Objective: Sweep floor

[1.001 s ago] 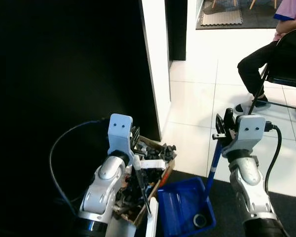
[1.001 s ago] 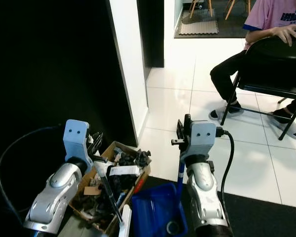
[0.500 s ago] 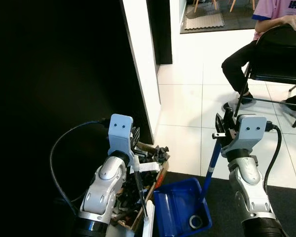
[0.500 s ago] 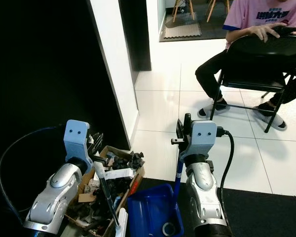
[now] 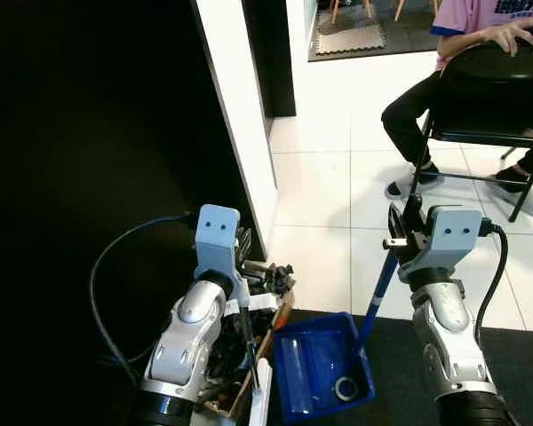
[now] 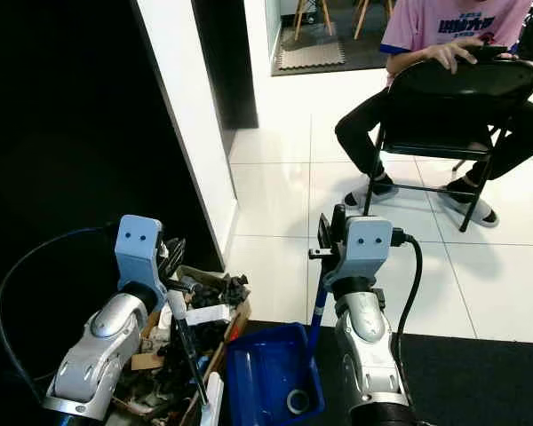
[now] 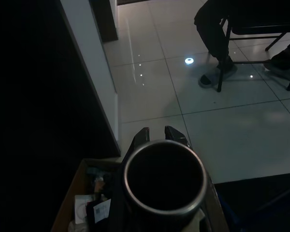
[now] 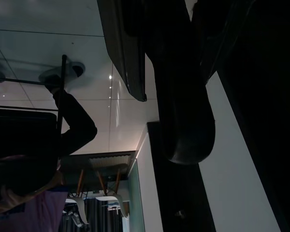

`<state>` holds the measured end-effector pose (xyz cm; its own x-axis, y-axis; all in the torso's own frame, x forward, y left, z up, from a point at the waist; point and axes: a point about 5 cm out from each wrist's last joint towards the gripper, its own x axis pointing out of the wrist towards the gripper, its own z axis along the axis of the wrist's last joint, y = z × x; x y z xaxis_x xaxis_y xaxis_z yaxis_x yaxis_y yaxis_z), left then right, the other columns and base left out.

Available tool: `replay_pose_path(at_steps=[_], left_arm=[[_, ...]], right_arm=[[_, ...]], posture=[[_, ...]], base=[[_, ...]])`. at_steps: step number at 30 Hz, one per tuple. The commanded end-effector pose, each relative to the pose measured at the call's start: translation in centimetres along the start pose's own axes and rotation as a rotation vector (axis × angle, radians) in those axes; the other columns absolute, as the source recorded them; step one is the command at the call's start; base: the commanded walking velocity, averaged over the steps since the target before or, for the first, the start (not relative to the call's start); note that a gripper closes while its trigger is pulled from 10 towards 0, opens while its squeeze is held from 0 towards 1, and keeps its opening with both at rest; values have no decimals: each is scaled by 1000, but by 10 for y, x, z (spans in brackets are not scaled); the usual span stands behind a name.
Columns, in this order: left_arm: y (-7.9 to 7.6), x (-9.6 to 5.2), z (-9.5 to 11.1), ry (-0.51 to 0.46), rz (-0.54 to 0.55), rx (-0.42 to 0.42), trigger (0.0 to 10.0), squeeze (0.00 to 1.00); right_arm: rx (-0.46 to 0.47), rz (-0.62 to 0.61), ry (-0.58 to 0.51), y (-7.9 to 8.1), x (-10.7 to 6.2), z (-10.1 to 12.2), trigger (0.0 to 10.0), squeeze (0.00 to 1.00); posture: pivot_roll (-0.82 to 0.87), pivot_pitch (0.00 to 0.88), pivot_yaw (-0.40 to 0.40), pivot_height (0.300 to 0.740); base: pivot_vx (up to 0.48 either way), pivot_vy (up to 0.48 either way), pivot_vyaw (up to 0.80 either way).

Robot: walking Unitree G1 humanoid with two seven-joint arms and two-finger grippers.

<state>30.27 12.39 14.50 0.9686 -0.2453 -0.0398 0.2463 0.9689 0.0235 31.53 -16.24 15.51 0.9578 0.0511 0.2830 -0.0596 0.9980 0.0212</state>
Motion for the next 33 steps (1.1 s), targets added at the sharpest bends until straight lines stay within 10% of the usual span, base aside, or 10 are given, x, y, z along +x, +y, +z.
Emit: replay_pose_path(at_steps=[1, 33], left_arm=[[4, 0, 3, -10, 20, 32, 10000, 0], [3, 0, 2, -2, 21, 36, 10000, 0]], right_arm=[[9, 15, -23, 5, 1, 2, 10000, 0], [5, 12, -18, 4, 1, 1, 10000, 0]], posture=[[-71, 106, 126, 740], [-70, 111, 126, 740]], base=[[0, 0, 0], [0, 0, 0]])
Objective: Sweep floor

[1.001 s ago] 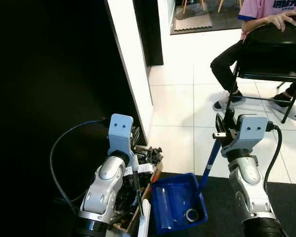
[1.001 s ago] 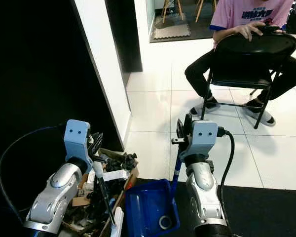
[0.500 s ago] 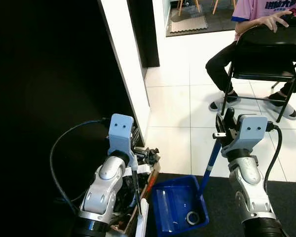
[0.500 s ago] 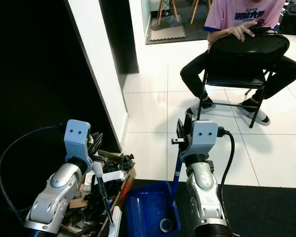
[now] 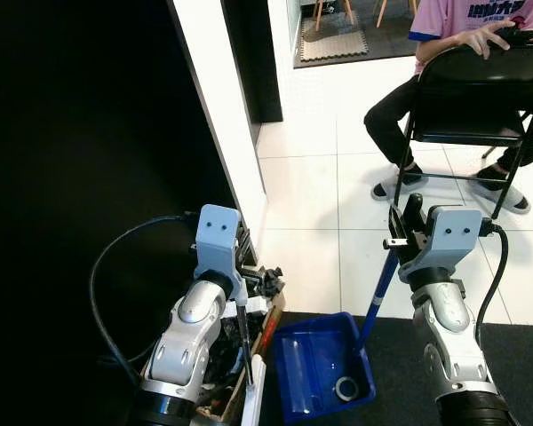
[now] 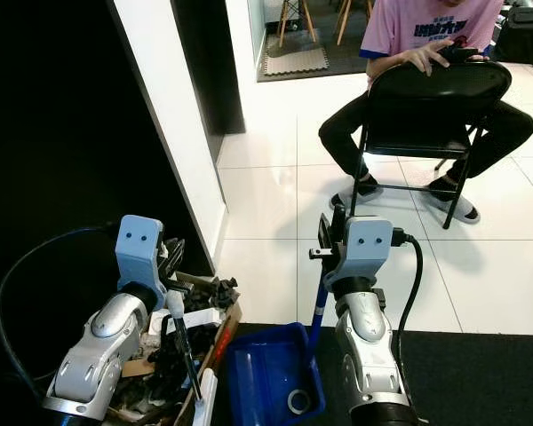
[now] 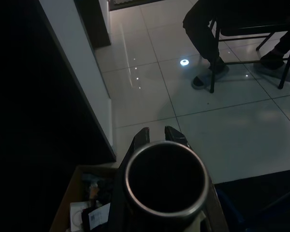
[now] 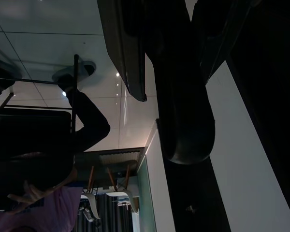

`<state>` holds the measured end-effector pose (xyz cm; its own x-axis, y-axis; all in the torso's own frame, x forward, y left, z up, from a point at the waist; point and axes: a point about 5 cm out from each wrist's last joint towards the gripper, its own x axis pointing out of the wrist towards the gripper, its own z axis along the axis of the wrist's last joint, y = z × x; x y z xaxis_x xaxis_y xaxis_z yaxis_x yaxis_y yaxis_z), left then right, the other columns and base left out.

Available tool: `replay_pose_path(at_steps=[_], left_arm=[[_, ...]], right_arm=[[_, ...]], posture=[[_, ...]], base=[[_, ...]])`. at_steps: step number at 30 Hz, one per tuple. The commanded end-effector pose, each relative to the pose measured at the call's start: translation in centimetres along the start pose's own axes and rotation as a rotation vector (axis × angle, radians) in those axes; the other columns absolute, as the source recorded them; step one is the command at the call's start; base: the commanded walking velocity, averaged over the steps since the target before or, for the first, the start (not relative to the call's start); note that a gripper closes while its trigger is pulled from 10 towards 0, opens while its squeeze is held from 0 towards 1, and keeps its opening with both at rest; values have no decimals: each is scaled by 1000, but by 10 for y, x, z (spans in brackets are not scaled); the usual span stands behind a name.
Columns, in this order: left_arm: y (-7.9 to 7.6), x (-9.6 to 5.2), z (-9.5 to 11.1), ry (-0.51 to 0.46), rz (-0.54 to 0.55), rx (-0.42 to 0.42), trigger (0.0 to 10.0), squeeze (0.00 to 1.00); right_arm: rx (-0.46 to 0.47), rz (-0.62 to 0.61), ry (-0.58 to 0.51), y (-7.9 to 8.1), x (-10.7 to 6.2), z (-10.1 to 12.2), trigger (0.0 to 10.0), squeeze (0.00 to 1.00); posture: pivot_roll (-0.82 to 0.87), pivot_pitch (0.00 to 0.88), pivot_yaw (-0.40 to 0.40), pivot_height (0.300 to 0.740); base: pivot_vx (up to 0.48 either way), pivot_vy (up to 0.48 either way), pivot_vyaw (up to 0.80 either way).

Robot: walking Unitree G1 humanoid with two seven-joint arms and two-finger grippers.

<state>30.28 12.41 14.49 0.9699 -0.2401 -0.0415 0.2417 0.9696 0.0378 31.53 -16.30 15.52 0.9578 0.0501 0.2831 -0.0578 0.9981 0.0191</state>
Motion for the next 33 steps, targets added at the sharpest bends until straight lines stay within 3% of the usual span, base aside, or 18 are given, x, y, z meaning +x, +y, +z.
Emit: replay_pose_path(at_steps=[1, 33], left_arm=[[3, 0, 2, -3, 16, 22, 10000, 0], [1, 2, 0, 10, 3, -5, 10000, 0]], right_arm=[[8, 13, -17, 5, 1, 1, 10000, 0], [-14, -9, -4, 0, 0, -1, 10000, 0]], posture=[[-70, 111, 126, 740], [-71, 112, 128, 740]], base=[[0, 0, 0], [0, 0, 0]])
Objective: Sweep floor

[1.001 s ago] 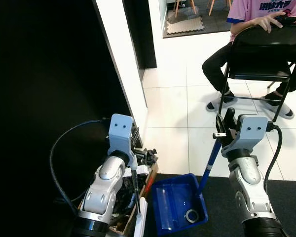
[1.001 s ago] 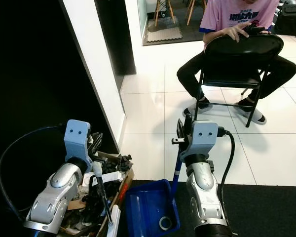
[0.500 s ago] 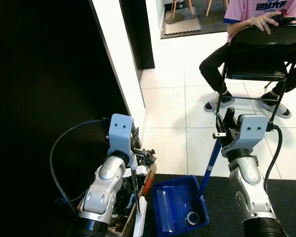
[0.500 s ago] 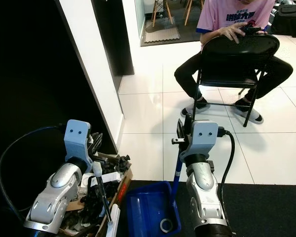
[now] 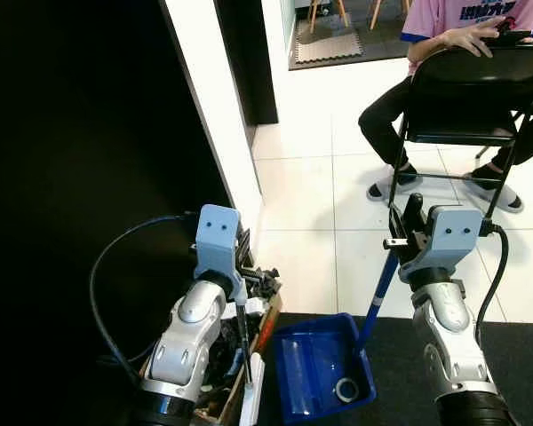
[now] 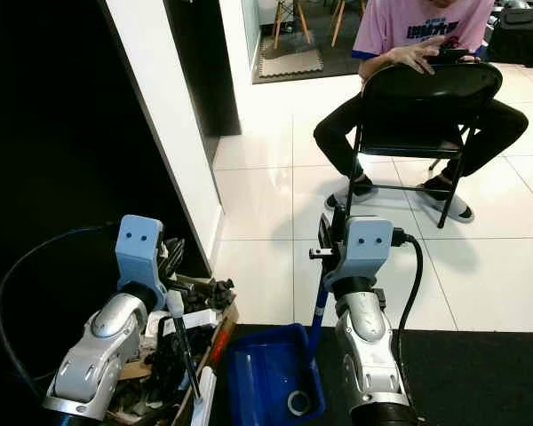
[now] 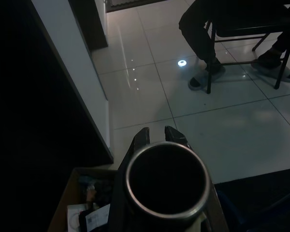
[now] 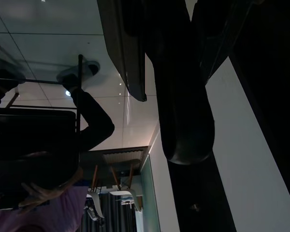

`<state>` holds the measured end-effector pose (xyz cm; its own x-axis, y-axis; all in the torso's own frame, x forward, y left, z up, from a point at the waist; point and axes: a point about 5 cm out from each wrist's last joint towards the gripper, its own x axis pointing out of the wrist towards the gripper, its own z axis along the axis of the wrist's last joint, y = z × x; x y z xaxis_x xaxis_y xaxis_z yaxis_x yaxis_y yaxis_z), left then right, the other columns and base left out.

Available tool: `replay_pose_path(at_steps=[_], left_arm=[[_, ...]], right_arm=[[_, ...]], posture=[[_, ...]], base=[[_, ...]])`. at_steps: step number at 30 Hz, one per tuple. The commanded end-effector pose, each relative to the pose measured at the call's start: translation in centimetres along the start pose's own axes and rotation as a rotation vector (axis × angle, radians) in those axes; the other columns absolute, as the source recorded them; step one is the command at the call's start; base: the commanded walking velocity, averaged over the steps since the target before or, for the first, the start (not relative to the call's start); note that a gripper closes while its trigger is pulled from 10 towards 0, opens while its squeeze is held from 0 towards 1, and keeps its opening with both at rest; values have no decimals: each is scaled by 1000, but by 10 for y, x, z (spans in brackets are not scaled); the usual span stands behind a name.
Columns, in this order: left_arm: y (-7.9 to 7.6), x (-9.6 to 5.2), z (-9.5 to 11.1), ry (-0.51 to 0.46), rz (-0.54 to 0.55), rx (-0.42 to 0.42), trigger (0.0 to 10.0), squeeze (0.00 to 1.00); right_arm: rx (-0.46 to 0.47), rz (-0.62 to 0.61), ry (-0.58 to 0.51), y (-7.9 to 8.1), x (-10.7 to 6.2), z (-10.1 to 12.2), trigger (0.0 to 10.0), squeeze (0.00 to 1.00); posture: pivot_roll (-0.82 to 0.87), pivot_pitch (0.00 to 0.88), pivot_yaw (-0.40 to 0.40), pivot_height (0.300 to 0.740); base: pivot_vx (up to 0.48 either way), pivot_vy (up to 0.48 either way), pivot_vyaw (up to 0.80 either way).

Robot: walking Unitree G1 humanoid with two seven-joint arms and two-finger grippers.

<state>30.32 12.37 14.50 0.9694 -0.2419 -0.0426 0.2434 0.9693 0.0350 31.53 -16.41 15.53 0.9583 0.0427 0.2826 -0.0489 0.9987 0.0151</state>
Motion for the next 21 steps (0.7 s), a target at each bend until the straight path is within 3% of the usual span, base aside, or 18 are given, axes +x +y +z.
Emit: replay_pose_path(at_steps=[1, 3, 4, 8, 11, 15, 21], left_arm=[[2, 2, 0, 8, 5, -3, 10000, 0], [1, 3, -1, 14, 3, -19, 10000, 0], [3, 10, 0, 6, 24, -26, 10000, 0], [7, 19, 1, 3, 69, -31, 10000, 0], [17, 28, 2, 19, 135, -72, 10000, 0], [24, 30, 1, 35, 171, -95, 10000, 0], [32, 28, -2, 44, 183, -52, 10000, 0]], right_arm=[[-8, -2, -4, 2, 0, -1, 10000, 0], [-29, -26, 10, -3, -1, -3, 10000, 0], [-97, -100, 38, -18, -3, -8, 10000, 0], [-173, -136, 59, -28, -6, -12, 10000, 0], [-181, -127, 52, -27, -7, -11, 10000, 0], [-172, -120, 48, -23, -6, -11, 10000, 0], [-158, -94, 39, -12, -5, -12, 10000, 0]], posture=[[-71, 112, 128, 740], [-71, 112, 128, 740], [-87, 113, 134, 740], [-87, 113, 134, 740], [-96, 112, 135, 740], [-96, 112, 135, 740], [-92, 110, 134, 740]], base=[[0, 0, 0], [0, 0, 0], [0, 0, 0], [0, 0, 0], [0, 0, 0], [0, 0, 0], [0, 0, 0]])
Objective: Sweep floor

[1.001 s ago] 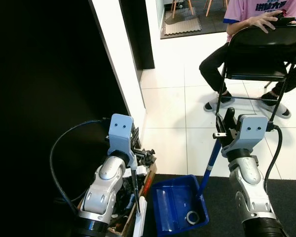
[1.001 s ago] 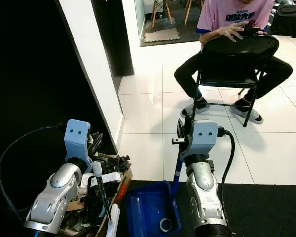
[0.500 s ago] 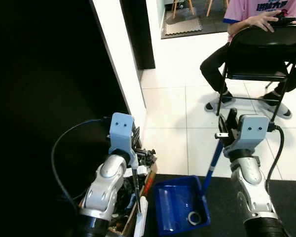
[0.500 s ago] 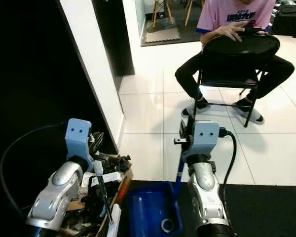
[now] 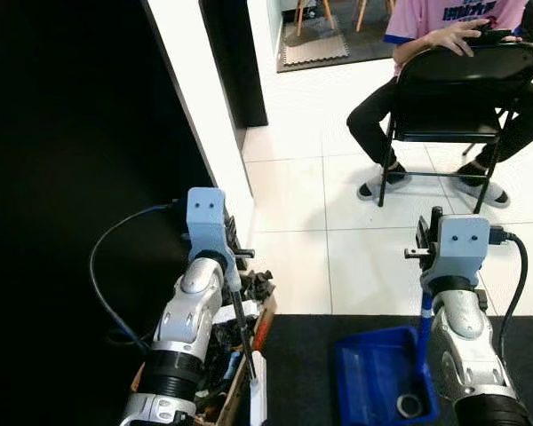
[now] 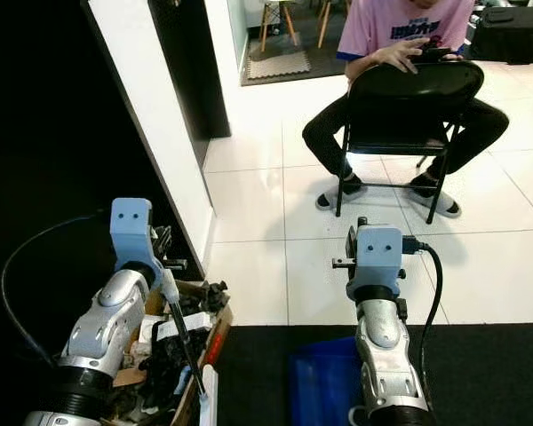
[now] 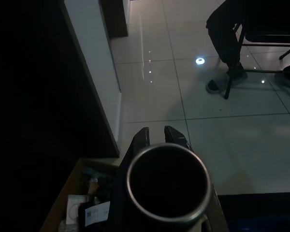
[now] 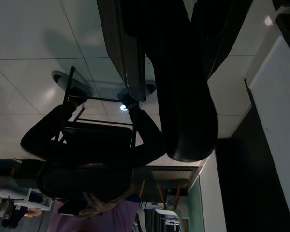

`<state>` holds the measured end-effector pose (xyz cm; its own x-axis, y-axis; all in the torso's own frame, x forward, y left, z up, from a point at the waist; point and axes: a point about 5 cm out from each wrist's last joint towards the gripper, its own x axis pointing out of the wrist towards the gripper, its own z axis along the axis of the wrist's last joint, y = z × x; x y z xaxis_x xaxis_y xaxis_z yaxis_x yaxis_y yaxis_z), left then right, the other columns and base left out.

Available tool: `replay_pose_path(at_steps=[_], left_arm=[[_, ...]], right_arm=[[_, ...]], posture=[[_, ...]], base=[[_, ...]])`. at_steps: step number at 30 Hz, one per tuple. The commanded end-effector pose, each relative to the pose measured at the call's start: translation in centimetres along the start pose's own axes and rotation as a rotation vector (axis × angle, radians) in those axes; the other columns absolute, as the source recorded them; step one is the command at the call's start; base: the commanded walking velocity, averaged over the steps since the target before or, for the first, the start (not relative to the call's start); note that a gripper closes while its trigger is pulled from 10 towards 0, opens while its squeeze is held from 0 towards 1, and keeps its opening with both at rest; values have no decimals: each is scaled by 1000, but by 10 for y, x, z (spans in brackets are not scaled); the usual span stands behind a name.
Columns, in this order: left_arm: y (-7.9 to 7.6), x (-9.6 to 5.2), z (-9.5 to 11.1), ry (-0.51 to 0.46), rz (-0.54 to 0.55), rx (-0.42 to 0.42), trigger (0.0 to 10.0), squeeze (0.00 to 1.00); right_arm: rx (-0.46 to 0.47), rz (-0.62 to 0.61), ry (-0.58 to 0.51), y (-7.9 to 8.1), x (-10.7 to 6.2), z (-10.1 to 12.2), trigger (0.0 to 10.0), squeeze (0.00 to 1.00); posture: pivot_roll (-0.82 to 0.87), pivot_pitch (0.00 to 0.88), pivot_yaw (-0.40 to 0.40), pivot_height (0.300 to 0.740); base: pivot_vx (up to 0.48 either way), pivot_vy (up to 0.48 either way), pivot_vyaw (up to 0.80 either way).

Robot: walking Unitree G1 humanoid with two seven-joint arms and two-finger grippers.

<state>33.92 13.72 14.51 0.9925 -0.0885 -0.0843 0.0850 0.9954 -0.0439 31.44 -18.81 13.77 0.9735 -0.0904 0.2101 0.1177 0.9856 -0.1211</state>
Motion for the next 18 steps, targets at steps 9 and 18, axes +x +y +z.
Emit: replay_pose_path(at_steps=[9, 18], left_arm=[[3, -6, -5, -23, -19, 93, 10000, 0], [3, -5, -6, -22, -12, 94, 10000, 0]], right_arm=[[17, 31, -71, 11, 6, 14, 10000, 0], [20, 36, -67, 12, 4, 12, 10000, 0]], posture=[[-91, 106, 128, 740], [-90, 112, 126, 740]], base=[[0, 0, 0], [0, -267, 0]])
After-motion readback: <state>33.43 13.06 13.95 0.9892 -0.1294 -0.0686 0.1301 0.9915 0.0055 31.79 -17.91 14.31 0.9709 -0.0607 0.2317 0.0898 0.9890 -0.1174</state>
